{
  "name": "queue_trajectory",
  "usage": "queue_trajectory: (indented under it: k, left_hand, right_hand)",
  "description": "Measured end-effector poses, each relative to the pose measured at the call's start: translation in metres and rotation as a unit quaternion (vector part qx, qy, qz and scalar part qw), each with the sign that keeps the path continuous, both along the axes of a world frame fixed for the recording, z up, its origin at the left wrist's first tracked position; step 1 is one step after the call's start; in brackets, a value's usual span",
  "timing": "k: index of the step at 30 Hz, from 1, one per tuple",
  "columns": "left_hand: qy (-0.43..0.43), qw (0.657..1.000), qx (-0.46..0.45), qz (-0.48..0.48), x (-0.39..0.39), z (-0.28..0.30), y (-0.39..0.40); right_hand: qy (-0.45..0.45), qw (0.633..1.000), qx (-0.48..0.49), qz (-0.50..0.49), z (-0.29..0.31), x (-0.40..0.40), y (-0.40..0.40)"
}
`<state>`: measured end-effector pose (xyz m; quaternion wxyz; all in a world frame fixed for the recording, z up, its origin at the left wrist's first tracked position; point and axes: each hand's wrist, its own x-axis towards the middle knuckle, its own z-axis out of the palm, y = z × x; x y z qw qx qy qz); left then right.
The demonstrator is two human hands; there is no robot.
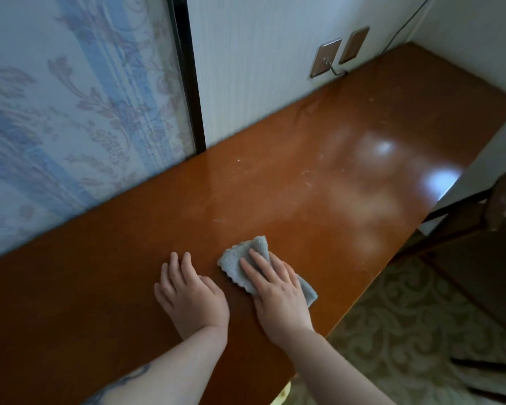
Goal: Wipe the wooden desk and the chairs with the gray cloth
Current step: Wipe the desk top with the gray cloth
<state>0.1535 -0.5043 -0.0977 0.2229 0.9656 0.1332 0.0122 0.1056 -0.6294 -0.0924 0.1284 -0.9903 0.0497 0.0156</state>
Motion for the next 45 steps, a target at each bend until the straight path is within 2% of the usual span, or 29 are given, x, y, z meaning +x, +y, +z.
queue_trajectory:
  k: [2, 4, 6, 8, 10, 12, 14, 17, 19, 22, 26, 27, 28, 30, 32, 33, 34, 35, 36, 38, 39, 40, 41, 42, 43, 45]
  left_hand:
    - [0.016, 1.0, 0.004, -0.006, 0.001, 0.0, 0.0]
    - [0.019, 1.0, 0.001, -0.014, 0.0, -0.001, 0.002]
    - [0.023, 0.999, 0.005, -0.026, 0.0, 0.0, 0.003]
    - [0.01, 0.999, 0.009, -0.04, -0.001, -0.001, 0.002]
    - [-0.018, 0.998, 0.008, -0.059, 0.0, -0.003, 0.0]
    - [-0.026, 0.996, 0.02, -0.085, -0.001, -0.006, -0.001]
    - [-0.018, 0.995, 0.032, -0.095, 0.0, -0.007, -0.001]
    - [0.004, 0.994, 0.048, -0.095, -0.001, -0.005, -0.001]
    - [0.017, 0.994, 0.05, -0.097, -0.001, -0.004, -0.001]
    - [0.018, 0.994, 0.052, -0.094, -0.001, -0.006, -0.001]
    - [0.01, 0.995, 0.047, -0.083, 0.0, -0.006, -0.003]
    - [0.015, 0.995, 0.052, -0.084, 0.0, -0.006, -0.003]
    - [0.022, 0.994, 0.06, -0.085, 0.0, -0.005, -0.003]
    - [0.029, 0.993, 0.068, -0.088, 0.001, -0.004, -0.002]
    - [0.026, 0.993, 0.068, -0.088, 0.001, -0.003, -0.002]
    - [0.024, 0.993, 0.071, -0.087, 0.0, -0.003, -0.002]
    - [0.025, 0.993, 0.072, -0.088, 0.0, -0.003, -0.003]
    - [0.027, 0.993, 0.071, -0.088, 0.0, -0.003, -0.003]
    - [0.028, 0.994, 0.067, -0.087, 0.0, -0.002, -0.003]
    - [0.023, 0.995, 0.051, -0.079, 0.001, -0.003, -0.002]
    - [0.017, 0.996, 0.038, -0.077, 0.001, -0.003, -0.001]
    - [0.009, 0.997, 0.023, -0.077, 0.001, -0.003, 0.0]
    - [0.002, 0.997, 0.011, -0.076, 0.001, -0.003, 0.001]
    - [-0.004, 0.997, 0.002, -0.073, 0.001, -0.002, 0.002]
    - [-0.004, 0.998, -0.002, -0.07, 0.002, -0.001, 0.003]
    - [0.01, 0.997, -0.002, -0.074, 0.001, 0.002, 0.005]
  right_hand:
    - [0.005, 0.989, 0.017, -0.147, -0.002, -0.003, -0.028]
    - [-0.007, 0.951, 0.027, -0.309, 0.0, -0.017, -0.049]
    - [-0.006, 0.931, 0.021, -0.364, 0.002, -0.025, -0.036]
    - [-0.031, 0.96, 0.008, -0.276, 0.001, -0.028, 0.0]
    - [-0.034, 0.993, 0.005, -0.115, 0.001, -0.022, 0.028]
    - [-0.01, 1.0, 0.004, -0.017, 0.001, -0.005, 0.022]
    - [0.006, 0.999, 0.014, -0.036, -0.002, 0.002, -0.004]
    - [-0.005, 0.981, 0.01, -0.195, -0.005, -0.017, -0.041]
    - [-0.031, 0.966, -0.001, -0.255, -0.002, -0.037, -0.042]
    - [-0.047, 0.974, -0.011, -0.221, -0.003, -0.051, -0.008]
    - [-0.065, 0.994, 0.007, -0.085, -0.007, -0.037, -0.003]
    - [-0.066, 0.994, 0.005, -0.082, -0.01, -0.032, -0.017]
    - [-0.061, 0.991, 0.005, -0.12, -0.013, -0.03, -0.032]
    - [-0.045, 0.952, 0.021, -0.302, -0.009, -0.031, -0.06]
    - [-0.05, 0.866, 0.058, -0.495, 0.0, -0.033, -0.077]
    - [-0.065, 0.826, 0.081, -0.555, 0.004, -0.031, -0.077]
    - [-0.091, 0.807, 0.094, -0.576, 0.008, -0.028, -0.069]
    - [-0.126, 0.82, 0.092, -0.55, 0.012, -0.023, -0.057]
    - [-0.156, 0.859, 0.082, -0.48, 0.012, -0.017, -0.039]
    - [-0.144, 0.958, 0.062, -0.24, 0.01, -0.008, 0.006]
    - [-0.11, 0.987, 0.043, -0.107, 0.008, -0.008, 0.025]
    - [-0.078, 0.997, 0.02, -0.008, 0.004, -0.007, 0.034]
    - [-0.059, 0.997, 0.004, 0.044, 0.001, -0.004, 0.031]
    - [-0.046, 0.998, 0.002, 0.048, -0.001, 0.001, 0.02]
    - [-0.036, 0.999, 0.004, 0.011, -0.002, 0.007, 0.006]
    - [0.0, 0.988, 0.025, -0.154, -0.001, 0.011, -0.027]
